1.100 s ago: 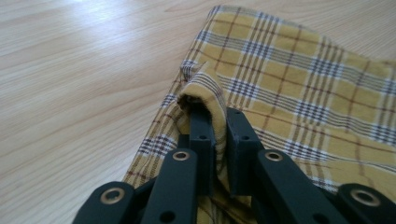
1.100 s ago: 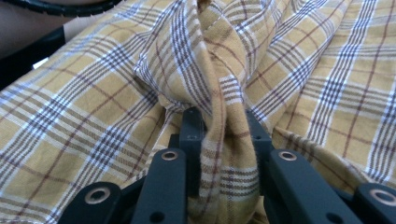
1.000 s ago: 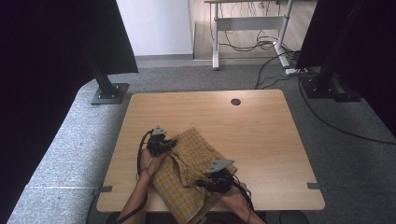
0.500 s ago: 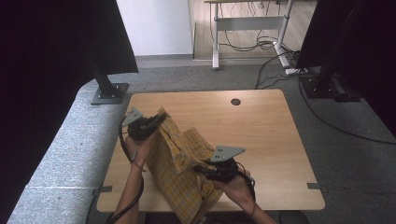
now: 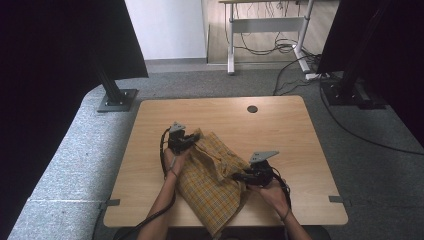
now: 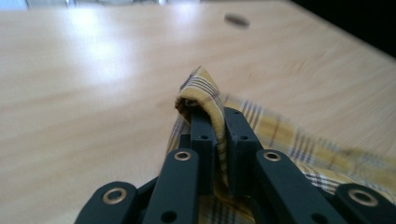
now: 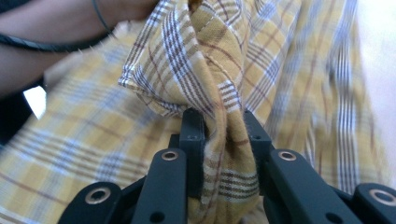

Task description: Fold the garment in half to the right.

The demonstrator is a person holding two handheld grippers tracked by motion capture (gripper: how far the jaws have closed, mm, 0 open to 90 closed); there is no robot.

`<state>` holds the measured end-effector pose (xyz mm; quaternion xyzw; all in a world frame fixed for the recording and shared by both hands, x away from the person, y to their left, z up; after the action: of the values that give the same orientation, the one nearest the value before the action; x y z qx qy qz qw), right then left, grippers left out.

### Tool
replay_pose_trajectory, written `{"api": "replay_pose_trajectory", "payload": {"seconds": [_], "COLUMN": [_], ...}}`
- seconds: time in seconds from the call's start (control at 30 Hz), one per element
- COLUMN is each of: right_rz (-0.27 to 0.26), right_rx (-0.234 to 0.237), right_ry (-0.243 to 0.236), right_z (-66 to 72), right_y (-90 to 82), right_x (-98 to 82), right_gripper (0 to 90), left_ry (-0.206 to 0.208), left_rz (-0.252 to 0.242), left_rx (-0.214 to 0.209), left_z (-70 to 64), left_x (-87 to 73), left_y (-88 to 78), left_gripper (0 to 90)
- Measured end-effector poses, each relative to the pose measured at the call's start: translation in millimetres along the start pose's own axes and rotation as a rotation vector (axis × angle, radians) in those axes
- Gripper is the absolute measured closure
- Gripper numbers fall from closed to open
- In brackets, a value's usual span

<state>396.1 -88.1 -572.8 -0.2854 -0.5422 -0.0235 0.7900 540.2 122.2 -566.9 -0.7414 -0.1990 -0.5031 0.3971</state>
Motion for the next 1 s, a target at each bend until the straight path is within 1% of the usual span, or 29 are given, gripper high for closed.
{"api": "replay_pose_trajectory", "payload": {"seconds": [0.03, 0.07, 0.1, 0.17, 0.2, 0.23, 0.27, 0.3, 0.33, 0.37, 0.43, 0.47, 0.5, 0.57, 0.6, 0.63, 0.73, 0.77, 0.8, 0.87, 0.93, 1.0], "right_rz": [0.008, 0.017, 0.024, 0.045, 0.045, 0.053, 0.054, 0.051, 0.051, 0.054, 0.057, 0.057, 0.059, 0.059, 0.058, 0.058, 0.057, 0.056, 0.054, 0.055, 0.053, 0.049], "right_rx": [0.003, 0.004, 0.0, -0.021, -0.021, -0.029, -0.036, -0.04, -0.05, -0.055, -0.064, -0.067, -0.068, -0.07, -0.072, -0.074, -0.08, -0.082, -0.084, -0.085, -0.086, -0.088], "right_ry": [0.01, 0.017, 0.013, -0.006, -0.006, -0.011, -0.012, -0.01, -0.012, -0.017, -0.025, -0.027, -0.028, -0.028, -0.027, -0.032, -0.04, -0.044, -0.047, -0.052, -0.055, -0.06], "right_z": [-2.1, -3.9, -4.5, -4.5, -4.5, -4.3, -4.2, -3.9, -3.2, -2.5, -1.6, -1.3, -1.3, -1.2, -0.9, -0.8, 0.2, 0.3, 0.4, 0.5, 0.8, 0.9], "right_y": [1.4, 3.2, 3.8, 5.9, 5.9, 6.7, 7.5, 7.5, 6.9, 6.6, 6.7, 6.8, 6.9, 6.8, 6.7, 6.6, 6.1, 6.1, 6.1, 6.2, 6.2, 6.0], "right_x": [-4.1, -7.9, -9.1, -12.0, -12.0, -14.0, -15.9, -17.6, -18.8, -19.3, -19.8, -20.0, -20.1, -20.4, -20.6, -20.7, -21.1, -21.2, -21.2, -21.2, -21.2, -21.3], "right_gripper": [75.0, 75.1, 75.1, 75.1, 75.1, 75.2, 75.3, 75.3, 75.4, 75.3, 75.3, 75.3, 75.3, 75.3, 75.2, 75.2, 75.0, 74.9, 74.9, 74.8, 74.4, 74.1], "left_ry": [-0.001, -0.001, 0.004, 0.014, 0.014, 0.021, 0.03, 0.038, 0.044, 0.039, 0.026, 0.02, 0.015, 0.002, 0.007, 0.02, 0.082, 0.093, 0.105, 0.136, 0.158, 0.197], "left_rz": [0.017, 0.017, 0.037, 0.06, 0.06, 0.067, 0.068, 0.067, 0.062, 0.042, 0.014, 0.002, -0.01, -0.018, -0.016, -0.018, -0.008, -0.006, -0.003, 0.009, 0.047, 0.075], "left_rx": [0.003, 0.003, 0.012, 0.017, 0.017, 0.02, 0.024, 0.027, 0.031, 0.03, 0.031, 0.045, 0.062, 0.064, 0.054, 0.038, 0.01, -0.013, -0.035, -0.077, -0.132, -0.168], "left_z": [0.3, 0.3, 1.2, 2.7, 2.7, 4.0, 5.5, 6.8, 9.0, 13.4, 19.4, 23.2, 27.3, 32.1, 31.6, 28.6, 15.1, 8.3, 0.6, -16.7, -35.9, -55.3], "left_x": [-4.3, -4.3, -8.3, -11.5, -11.5, -12.0, -11.2, -10.2, -8.2, -3.9, 0.6, 2.3, 3.7, 4.2, 3.9, 3.6, 1.3, 0.6, 0.0, -2.2, -7.3, -15.0], "left_y": [2.6, 2.6, 5.2, 6.2, 6.2, 5.9, 4.9, 3.7, 1.2, -5.0, -14.6, -20.1, -25.8, -36.7, -41.4, -45.8, -58.5, -62.3, -65.8, -72.0, -74.7, -77.3], "left_gripper": [83.3, 82.8, 82.3, 80.3, 78.8, 78.8, 76.6, 73.6, 68.6, 66.0, 63.3, 62.3, 63.3, 61.8, 59.6, 57.4, 48.3, 45.6, 41.8, 37.3, 32.7, 29.8]}}
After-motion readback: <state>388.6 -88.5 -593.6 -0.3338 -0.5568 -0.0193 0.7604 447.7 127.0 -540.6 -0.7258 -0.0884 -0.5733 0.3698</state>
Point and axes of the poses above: each handheld gripper's, and its own axes: y roughly forward along the jaws, x roughly out of its top, z roughly to its left, the point moved 8 cm from there along y, roughly forward along the jaws, and after that the axes turned 7 degrees about -z, right-handed, at the moved point
